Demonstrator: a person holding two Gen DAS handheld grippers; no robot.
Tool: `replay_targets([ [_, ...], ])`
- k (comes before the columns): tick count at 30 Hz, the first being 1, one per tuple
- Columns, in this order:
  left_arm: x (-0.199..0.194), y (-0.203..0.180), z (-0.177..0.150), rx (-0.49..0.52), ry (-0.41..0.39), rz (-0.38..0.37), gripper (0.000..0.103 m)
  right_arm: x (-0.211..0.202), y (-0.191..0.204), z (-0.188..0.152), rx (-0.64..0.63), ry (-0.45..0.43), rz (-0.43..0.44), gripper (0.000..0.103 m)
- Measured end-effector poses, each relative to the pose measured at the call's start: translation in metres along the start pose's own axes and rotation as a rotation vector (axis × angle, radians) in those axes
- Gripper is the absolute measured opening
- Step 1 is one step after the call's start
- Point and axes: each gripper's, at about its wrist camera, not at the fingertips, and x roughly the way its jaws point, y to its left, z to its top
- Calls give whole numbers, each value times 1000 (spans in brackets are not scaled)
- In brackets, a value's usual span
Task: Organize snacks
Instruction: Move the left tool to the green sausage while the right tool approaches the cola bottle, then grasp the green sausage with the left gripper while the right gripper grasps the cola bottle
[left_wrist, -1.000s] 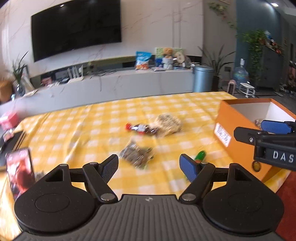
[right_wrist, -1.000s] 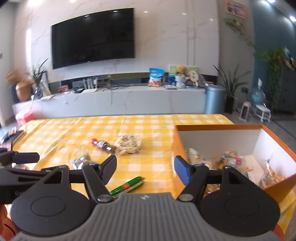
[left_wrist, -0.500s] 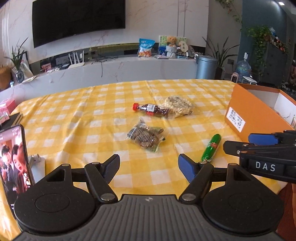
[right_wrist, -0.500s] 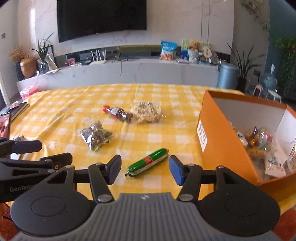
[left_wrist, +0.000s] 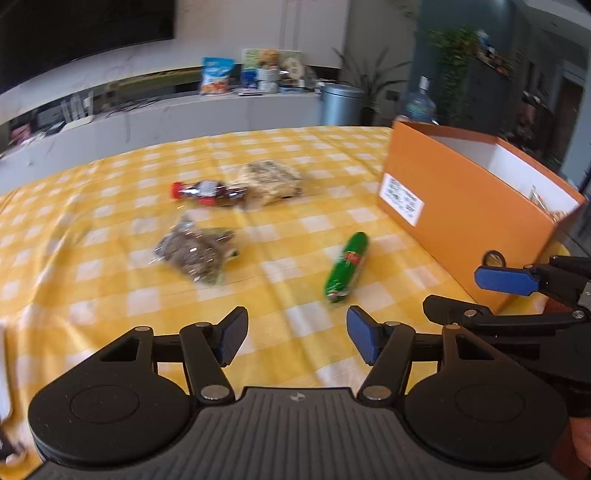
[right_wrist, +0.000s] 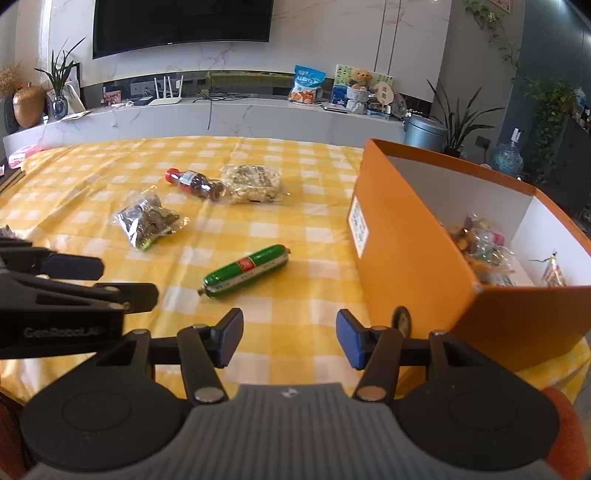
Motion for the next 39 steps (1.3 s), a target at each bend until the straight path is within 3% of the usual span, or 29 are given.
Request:
replay_targets([
  [3, 15, -12, 10, 96, 17, -18, 70, -4, -3, -5, -20, -6, -9, 50],
  [8, 36, -18, 33, 165, 42, -90, 65, 7, -11, -2, 6, 9, -19, 50],
  [11, 50, -28, 45, 225, 79, -87, 64, 16, -10, -3, 16, 28, -7, 41],
  [14, 65, -36, 48, 277, 128, -69, 52, 26, -9, 1, 23, 29, -6, 35],
  [22, 72, -27, 51, 251, 133, -61, 48, 57, -15, 12, 97, 55, -6, 17],
  [26, 78, -26, 53, 248, 152, -98, 46, 69, -28, 12, 188, 90, 34, 10],
  [30, 91, -29, 56, 279, 176, -100, 45, 67, -32, 11, 226, 74, 80, 9],
  [35, 101, -36, 60, 296, 184, -115, 43, 66, -28, 7, 180, 64, 81, 11],
  [39, 102, -42, 60, 297, 176, -124, 28, 67, -28, 8, 182, 64, 92, 15],
])
